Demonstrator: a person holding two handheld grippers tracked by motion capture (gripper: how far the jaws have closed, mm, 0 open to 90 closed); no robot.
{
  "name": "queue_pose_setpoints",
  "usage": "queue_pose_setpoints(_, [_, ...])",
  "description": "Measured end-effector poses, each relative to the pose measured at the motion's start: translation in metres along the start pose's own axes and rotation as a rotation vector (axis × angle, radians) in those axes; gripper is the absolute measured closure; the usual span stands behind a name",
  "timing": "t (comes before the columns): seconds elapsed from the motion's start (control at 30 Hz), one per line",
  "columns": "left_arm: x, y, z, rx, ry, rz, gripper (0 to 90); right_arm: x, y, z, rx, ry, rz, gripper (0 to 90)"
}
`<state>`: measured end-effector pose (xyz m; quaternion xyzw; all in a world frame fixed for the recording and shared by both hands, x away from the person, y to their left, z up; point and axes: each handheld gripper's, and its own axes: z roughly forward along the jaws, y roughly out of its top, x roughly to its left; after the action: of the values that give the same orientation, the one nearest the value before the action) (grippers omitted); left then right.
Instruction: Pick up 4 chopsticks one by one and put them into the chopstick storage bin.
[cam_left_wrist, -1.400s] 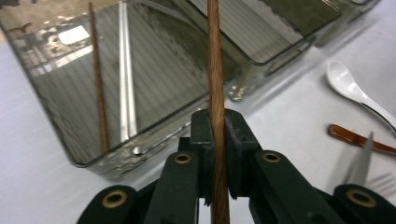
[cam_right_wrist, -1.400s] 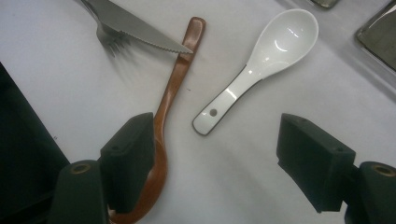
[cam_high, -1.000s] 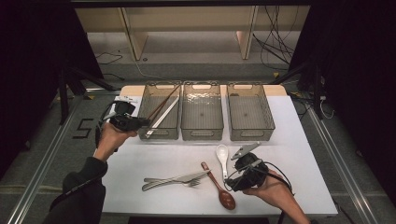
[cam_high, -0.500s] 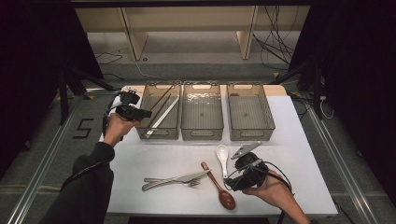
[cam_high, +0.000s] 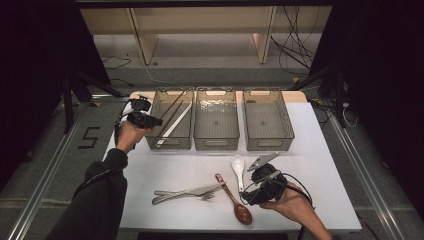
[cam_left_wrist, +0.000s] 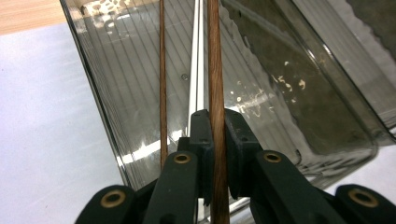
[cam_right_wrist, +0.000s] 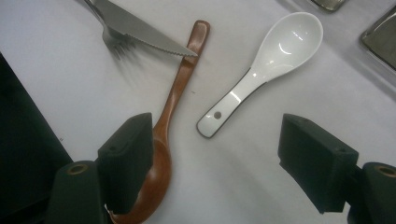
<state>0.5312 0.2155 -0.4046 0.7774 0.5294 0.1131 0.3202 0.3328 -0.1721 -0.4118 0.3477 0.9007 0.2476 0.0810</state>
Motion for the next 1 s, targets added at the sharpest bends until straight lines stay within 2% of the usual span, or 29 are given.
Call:
queue_pose_setpoints(0.07, [0.000, 0.001, 0.002, 0.004, -0.001, -0.011, 78.5, 0.000, 0.000, 0.000, 0.000, 0.002, -0.002, 27.8])
queue_pose_setpoints(0.13, [0.001, 0.001, 0.001, 0.002, -0.011, -0.016, 67.0, 0.000, 0.000, 0.000, -0.002, 0.000, -0.005, 27.8])
queue_pose_setpoints(0.23, [0.001, 0.000, -0.003, 0.008, -0.027, -0.018, 57.0, 0.000, 0.000, -0.001, 0.000, 0.000, -0.003, 27.8])
queue_pose_setpoints(0.37, [-0.001, -0.003, -0.013, -0.006, -0.045, -0.018, 45.9, -0.001, 0.000, -0.001, 0.002, -0.002, 0.004, 27.8])
queue_pose_setpoints(0.47, [-0.005, -0.007, -0.024, -0.024, -0.075, -0.010, 37.7, 0.000, 0.000, -0.001, 0.000, -0.005, 0.005, 27.8])
queue_pose_setpoints(0.7, [-0.017, -0.023, -0.048, -0.113, -0.146, 0.027, 28.6, 0.001, 0.001, 0.000, 0.000, -0.003, -0.002, 27.8])
queue_pose_setpoints(0.8, [-0.025, -0.032, -0.055, -0.124, -0.171, 0.051, 26.5, 0.004, 0.002, 0.002, 0.002, -0.004, -0.005, 27.8])
queue_pose_setpoints(1.0, [-0.041, -0.043, -0.066, -0.121, -0.186, 0.107, 23.8, 0.007, 0.004, 0.005, 0.012, 0.000, -0.007, 27.8])
